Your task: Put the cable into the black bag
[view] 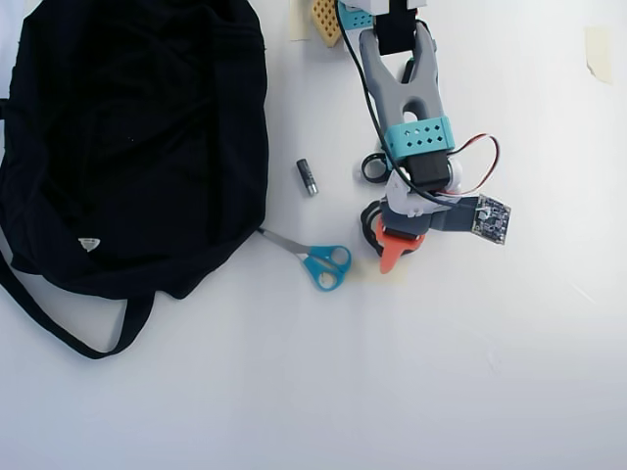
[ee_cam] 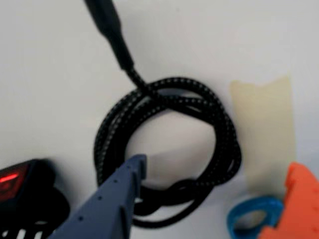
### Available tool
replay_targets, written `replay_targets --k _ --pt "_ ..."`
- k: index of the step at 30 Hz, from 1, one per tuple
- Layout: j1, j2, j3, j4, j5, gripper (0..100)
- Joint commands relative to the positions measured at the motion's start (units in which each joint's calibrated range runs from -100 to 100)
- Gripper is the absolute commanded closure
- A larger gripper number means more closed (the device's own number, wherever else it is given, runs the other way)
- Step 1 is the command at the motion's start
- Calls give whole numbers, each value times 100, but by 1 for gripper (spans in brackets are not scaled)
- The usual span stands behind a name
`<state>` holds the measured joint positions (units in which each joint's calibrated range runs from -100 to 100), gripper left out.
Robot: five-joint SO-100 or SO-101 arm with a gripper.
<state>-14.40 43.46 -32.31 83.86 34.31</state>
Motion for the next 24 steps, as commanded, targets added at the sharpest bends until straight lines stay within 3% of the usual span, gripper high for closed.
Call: replay_targets --k 1,24 --pt "49 69 -426 -48 35 64" --pt "161 708 -551 -48 77 64"
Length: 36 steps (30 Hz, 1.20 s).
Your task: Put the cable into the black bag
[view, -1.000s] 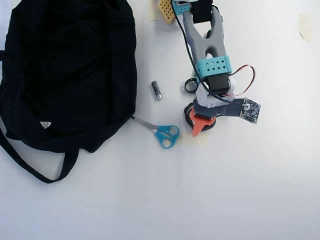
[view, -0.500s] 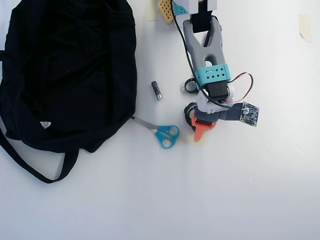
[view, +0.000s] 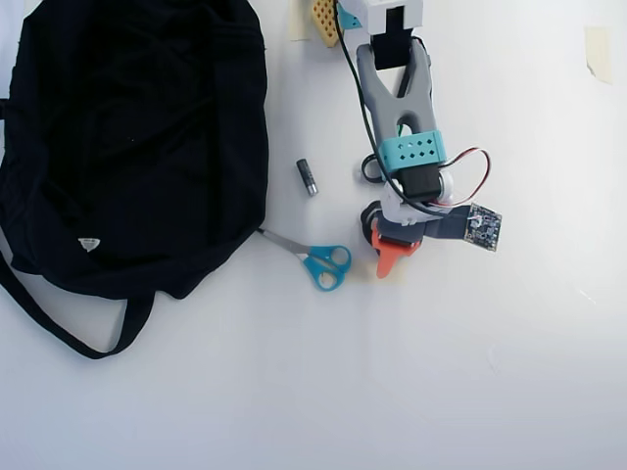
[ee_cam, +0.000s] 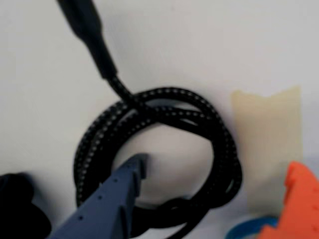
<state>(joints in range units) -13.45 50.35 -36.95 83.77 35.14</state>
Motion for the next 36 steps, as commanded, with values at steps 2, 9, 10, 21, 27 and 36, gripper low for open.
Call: replay_targets --k 2,9,10,21,27,36 --pt "88 19 -70 -31 -43 64" --pt "110 19 -70 30 -27 65" --pt "110 19 -70 30 -37 65" --pt "96 10 -79 38 -48 86" --pt "110 10 -79 38 -37 86" --pt "110 10 -79 38 -43 86"
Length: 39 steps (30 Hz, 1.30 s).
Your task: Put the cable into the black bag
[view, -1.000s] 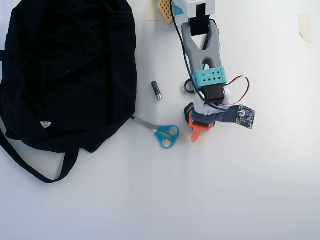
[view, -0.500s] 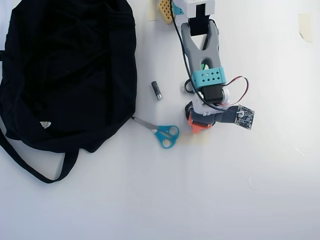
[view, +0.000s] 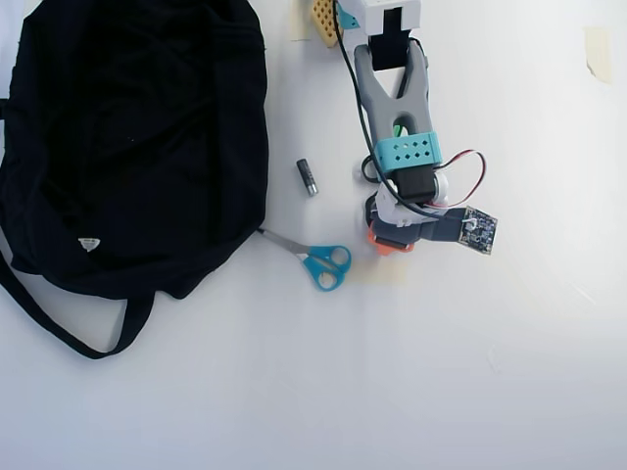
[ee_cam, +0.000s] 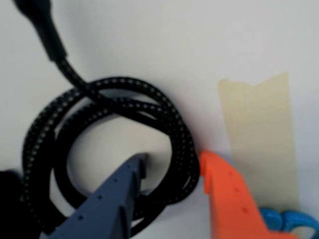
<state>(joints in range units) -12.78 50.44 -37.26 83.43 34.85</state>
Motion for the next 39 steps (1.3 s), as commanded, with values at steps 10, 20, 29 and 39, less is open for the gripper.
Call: replay_targets --k 10,20,29,39 --pt "82 2 -47 73 -3 86" --pt "59 2 -47 73 -19 86" --pt "52 -23 -56 73 -19 98" --pt "67 -114 -110 73 -24 98"
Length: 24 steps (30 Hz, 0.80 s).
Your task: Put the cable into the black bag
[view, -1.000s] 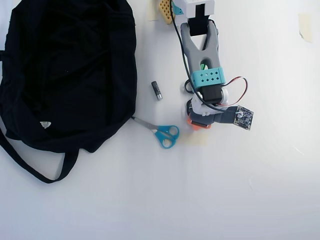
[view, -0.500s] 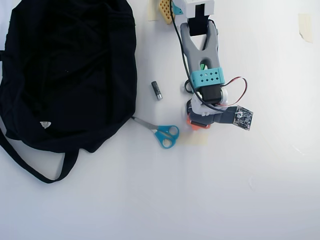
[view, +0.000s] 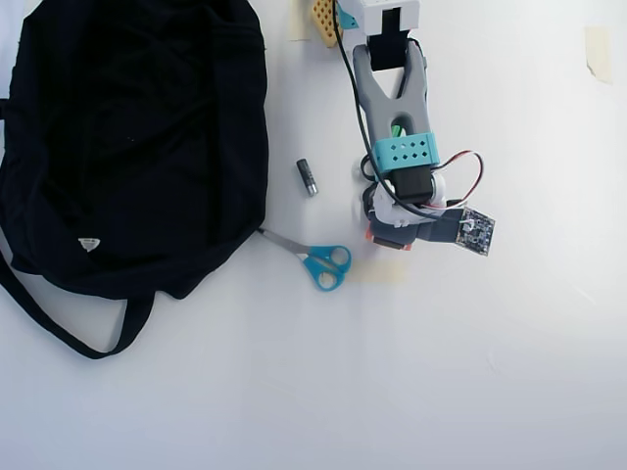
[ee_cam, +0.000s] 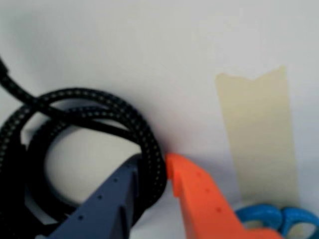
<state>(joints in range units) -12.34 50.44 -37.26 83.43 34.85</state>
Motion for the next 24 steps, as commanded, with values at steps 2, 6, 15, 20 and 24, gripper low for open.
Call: replay_targets --k 2,6,15,20,24 --pt "15 -114 -281 73 -29 98" --pt "-7 -114 -586 107 -176 98" --pt "-217 -114 -1772 899 -543 98" --pt "-426 -114 -2464 1287 -847 98" --pt "-635 -114 -2814 1382 -1130 98"
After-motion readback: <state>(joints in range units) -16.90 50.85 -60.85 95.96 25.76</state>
